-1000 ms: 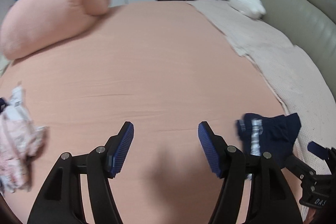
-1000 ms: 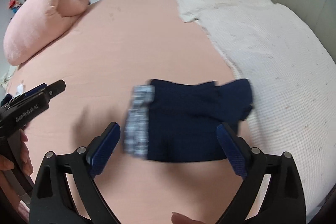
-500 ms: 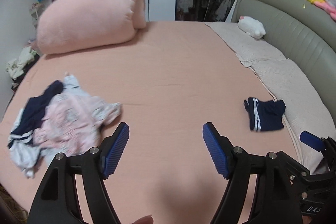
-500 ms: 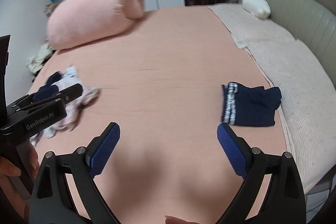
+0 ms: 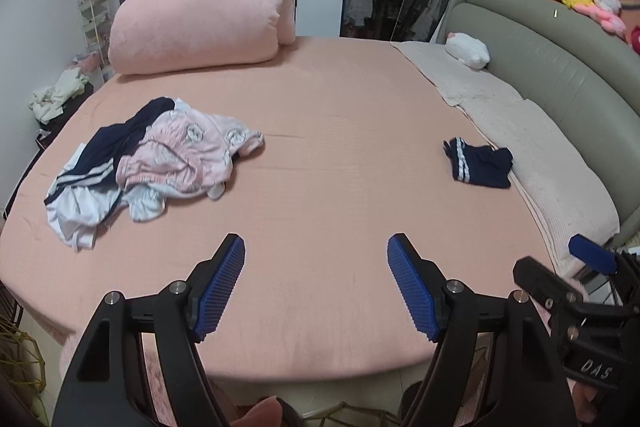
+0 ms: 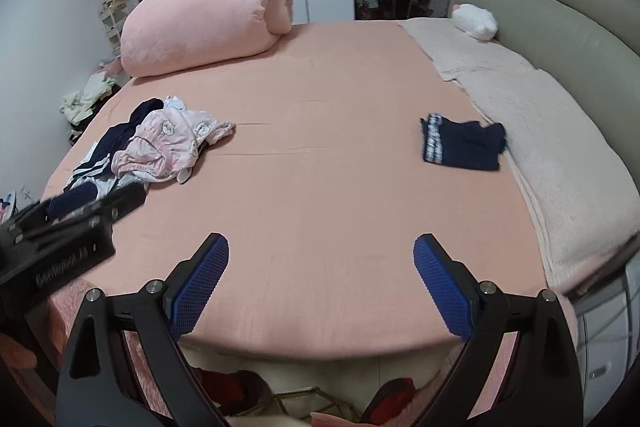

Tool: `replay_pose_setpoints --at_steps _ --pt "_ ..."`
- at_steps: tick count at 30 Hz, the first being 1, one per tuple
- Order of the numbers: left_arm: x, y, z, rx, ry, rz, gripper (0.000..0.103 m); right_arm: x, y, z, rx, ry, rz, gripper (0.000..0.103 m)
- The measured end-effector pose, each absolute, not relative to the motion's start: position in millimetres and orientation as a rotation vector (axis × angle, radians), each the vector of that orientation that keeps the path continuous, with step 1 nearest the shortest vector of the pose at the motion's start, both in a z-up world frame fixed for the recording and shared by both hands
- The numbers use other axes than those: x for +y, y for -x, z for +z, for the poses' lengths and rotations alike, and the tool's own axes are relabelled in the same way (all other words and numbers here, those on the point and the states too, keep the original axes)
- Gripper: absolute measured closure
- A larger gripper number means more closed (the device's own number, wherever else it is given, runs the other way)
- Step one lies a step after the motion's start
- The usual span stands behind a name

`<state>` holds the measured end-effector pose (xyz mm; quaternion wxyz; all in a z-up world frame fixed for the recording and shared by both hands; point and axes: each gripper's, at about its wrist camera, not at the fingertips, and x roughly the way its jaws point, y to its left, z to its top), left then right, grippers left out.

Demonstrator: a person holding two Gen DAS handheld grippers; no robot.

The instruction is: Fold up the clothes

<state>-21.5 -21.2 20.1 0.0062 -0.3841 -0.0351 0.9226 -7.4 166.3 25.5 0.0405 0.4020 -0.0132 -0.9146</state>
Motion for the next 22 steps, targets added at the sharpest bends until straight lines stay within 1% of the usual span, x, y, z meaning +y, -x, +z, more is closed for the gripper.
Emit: replay_pose_setpoints --at_steps 7,12,22 --pt "-15 -7 14 -0.156 1.188 2.887 0.027 178 -26 11 -0.077 -1.268 -2.814 0.008" --pt "-12 -15 11 -0.177 1.177 2.891 0.027 176 -30 0 -0.057 -1.302 -2.792 0.008" --pt "-10 -17 9 -0.157 1.164 2.876 0.027 172 -30 0 -0.053 -1.287 -2.765 0.008"
